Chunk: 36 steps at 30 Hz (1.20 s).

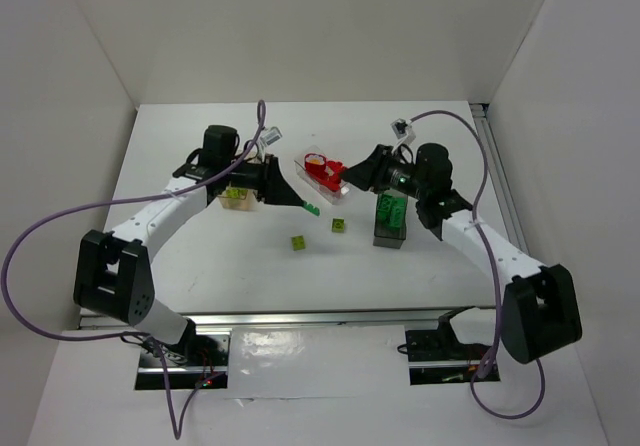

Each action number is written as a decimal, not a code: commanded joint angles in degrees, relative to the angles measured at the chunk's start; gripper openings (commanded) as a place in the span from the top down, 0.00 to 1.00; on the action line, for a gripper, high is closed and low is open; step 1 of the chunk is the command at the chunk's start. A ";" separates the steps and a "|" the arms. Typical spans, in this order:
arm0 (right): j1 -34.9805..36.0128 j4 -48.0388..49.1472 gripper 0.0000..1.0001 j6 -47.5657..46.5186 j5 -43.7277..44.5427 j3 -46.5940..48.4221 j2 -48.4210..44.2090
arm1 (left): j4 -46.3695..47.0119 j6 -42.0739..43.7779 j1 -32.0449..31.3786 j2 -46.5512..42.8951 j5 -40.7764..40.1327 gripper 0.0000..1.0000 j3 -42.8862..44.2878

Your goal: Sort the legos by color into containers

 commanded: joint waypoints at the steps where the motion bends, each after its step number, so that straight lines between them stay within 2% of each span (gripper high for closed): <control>1: 1.03 -20.70 1.00 -13.40 16.33 5.62 -4.54 | -1.88 -1.77 1.64 1.21 -5.56 1.00 2.29; 2: 1.03 -22.57 1.00 -14.03 21.57 5.63 -5.15 | -1.89 -2.83 2.51 1.22 -7.86 1.00 2.89; 4: 2.52 -25.30 1.00 -15.09 26.35 6.42 -5.15 | -4.16 -5.90 4.18 2.09 -17.43 1.00 4.12; 7: 3.66 -27.69 1.00 -15.09 32.95 5.89 -5.15 | -14.69 -7.67 4.80 4.02 -32.60 1.00 10.18; 9: 4.19 -29.00 1.00 -15.09 36.11 4.84 -5.67 | -20.40 -10.13 4.80 4.56 -37.83 1.00 13.17; 14: 5.33 -29.61 1.00 -15.09 37.97 4.31 -5.68 | -19.91 -14.08 3.13 1.58 -47.24 1.00 13.18; 17: 5.95 -30.32 1.00 -16.14 37.97 4.31 -6.20 | -19.29 -14.62 2.43 0.26 -48.22 1.00 12.66; 21: 6.48 -32.95 1.00 -16.15 43.75 4.31 -6.21 | -19.29 -13.21 0.51 0.25 -43.67 1.00 13.36; 24: 6.48 -36.02 1.00 -12.11 50.61 4.31 -8.13 | -14.22 -15.84 -5.55 2.44 -39.97 1.00 13.36; 25: 6.48 -36.99 1.00 -10.89 55.68 3.79 -8.92 | -12.45 -16.98 -8.96 2.45 -39.96 1.00 13.36; 32: 5.87 -43.50 1.00 -1.48 71.71 0.18 -20.42 | -1.03 -24.89 -20.93 14.03 -42.77 1.00 19.24; 36: 5.34 -46.05 1.00 -0.25 76.46 0.18 -25.10 | 0.22 -27.17 -25.78 21.77 -47.33 1.00 25.83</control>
